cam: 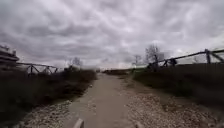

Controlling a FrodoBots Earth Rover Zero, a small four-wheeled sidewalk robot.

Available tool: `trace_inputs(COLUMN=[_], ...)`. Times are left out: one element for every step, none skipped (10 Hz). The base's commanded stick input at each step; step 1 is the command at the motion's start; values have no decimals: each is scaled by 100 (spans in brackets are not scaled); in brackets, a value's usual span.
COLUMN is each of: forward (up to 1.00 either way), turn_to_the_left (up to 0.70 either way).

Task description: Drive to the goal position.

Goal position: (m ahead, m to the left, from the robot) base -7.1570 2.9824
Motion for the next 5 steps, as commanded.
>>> trace_inputs(forward=[70, 70, 70, 70, 70], turn_to_the_left=[0, 0, 0, 0, 0])
